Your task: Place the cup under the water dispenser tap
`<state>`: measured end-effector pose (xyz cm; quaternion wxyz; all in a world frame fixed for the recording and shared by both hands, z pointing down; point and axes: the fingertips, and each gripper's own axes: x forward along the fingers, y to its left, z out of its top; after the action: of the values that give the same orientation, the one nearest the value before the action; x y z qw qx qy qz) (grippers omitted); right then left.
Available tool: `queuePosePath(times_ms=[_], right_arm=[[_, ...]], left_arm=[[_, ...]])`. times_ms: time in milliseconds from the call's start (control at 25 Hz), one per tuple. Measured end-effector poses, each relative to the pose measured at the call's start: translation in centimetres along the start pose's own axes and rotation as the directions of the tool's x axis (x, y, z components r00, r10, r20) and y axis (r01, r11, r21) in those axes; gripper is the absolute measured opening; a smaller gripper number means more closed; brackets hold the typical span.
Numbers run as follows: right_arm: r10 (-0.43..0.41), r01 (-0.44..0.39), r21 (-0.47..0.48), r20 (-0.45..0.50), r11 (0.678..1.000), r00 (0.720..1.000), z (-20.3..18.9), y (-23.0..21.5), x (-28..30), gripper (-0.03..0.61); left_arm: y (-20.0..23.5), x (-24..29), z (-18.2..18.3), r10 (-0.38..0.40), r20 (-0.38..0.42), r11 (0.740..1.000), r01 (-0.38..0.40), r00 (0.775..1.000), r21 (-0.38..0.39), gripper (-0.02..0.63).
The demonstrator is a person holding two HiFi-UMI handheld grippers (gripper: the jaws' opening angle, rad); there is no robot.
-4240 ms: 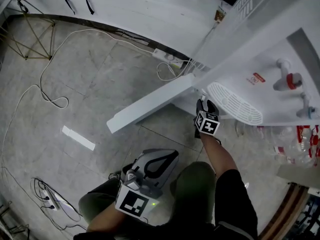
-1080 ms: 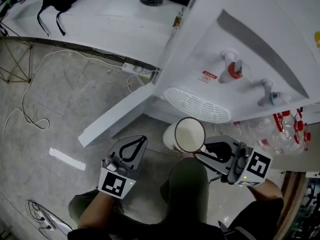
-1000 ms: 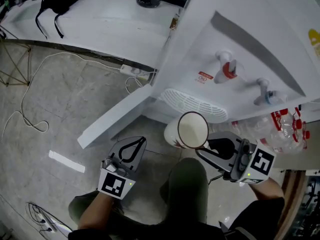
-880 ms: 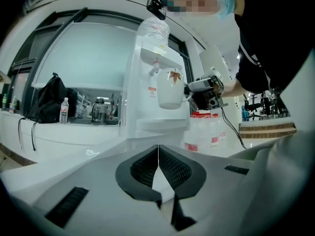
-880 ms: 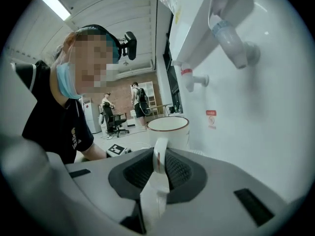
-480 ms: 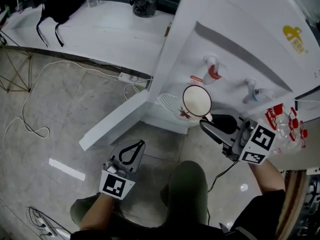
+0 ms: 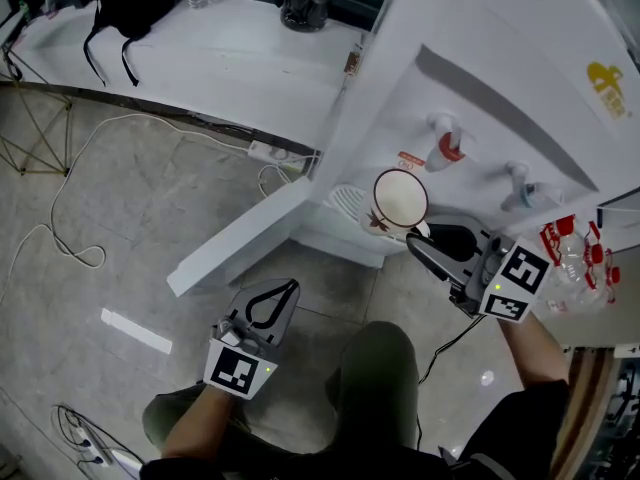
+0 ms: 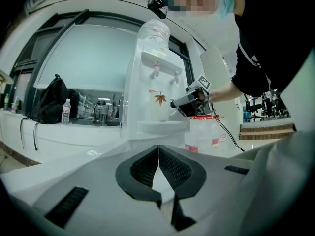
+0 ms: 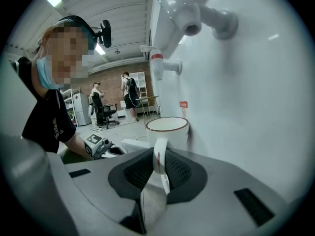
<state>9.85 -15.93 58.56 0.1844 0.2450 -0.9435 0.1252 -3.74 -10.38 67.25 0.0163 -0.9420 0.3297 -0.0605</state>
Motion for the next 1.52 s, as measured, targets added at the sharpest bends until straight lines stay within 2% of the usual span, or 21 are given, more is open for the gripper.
queuePosePath(times_ms=[280,440,480,600,760,920,1040,1120,1160,1280,1520], right_arm=[[-0.094,0.091,0.046,0.067,0.995,0.993,1.0,-1.4,-0.6,0.086],[-0.148,0.141,0.086,0.082,0.986,0.986,0.7,-1.8,-0.6,0.119],[-0.166,0.158,0.094,0.077,0.983,0.983,0.5,-1.8,-0.7,0.156],[-0.249,0.242,0.083,0.082,0.967,0.965,0.1,-1.8,-1.5,0.189],[-0.374,0.373,0.034,0.125,0.927,0.919,0.4,-0.8,-3.0,0.189],[-0.476,0.470,0.072,0.165,0.880,0.864,0.6,0.2,-4.2,0.189],[-0.575,0.536,0.211,0.232,0.817,0.785,0.8,0.8,-4.9,0.189],[-0.625,0.529,0.355,0.260,0.770,0.736,0.4,1.7,-5.2,0.189],[-0.639,0.510,0.421,0.262,0.750,0.723,0.3,2.3,-5.2,0.189],[-0.640,0.443,0.537,0.259,0.718,0.723,1.8,4.5,-5.1,0.189],[-0.636,0.470,0.525,0.191,0.710,0.747,4.5,8.5,-7.7,0.189]], left_arm=[[0.5,0.4,0.1,-0.046,0.019,0.999,0.047,0.999,-0.024,0.020],[0.6,0.3,-0.9,-0.087,0.019,0.994,0.088,0.996,-0.061,0.020],[0.7,0.3,-1.0,-0.094,0.023,0.992,0.095,0.995,-0.078,0.020],[0.8,0.4,-0.9,-0.120,0.027,0.986,0.123,0.992,-0.115,0.020],[0.3,0.0,-1.2,-0.134,0.021,0.977,0.135,0.991,-0.164,0.020],[-0.2,-0.5,-0.6,-0.138,0.022,0.972,0.140,0.990,-0.191,0.020],[-0.7,-1.2,0.1,-0.138,0.010,0.967,0.137,0.990,-0.213,0.020],[-1.3,-1.9,0.5,-0.140,-0.004,0.970,0.137,0.990,-0.199,0.020],[-1.5,-2.4,0.7,-0.135,-0.018,0.973,0.129,0.991,-0.189,0.020],[-2.2,-3.9,1.7,-0.091,-0.062,0.981,0.079,0.994,-0.180,0.020],[-1.7,-7.6,6.1,-0.043,-0.106,0.990,0.028,0.993,-0.135,0.020]])
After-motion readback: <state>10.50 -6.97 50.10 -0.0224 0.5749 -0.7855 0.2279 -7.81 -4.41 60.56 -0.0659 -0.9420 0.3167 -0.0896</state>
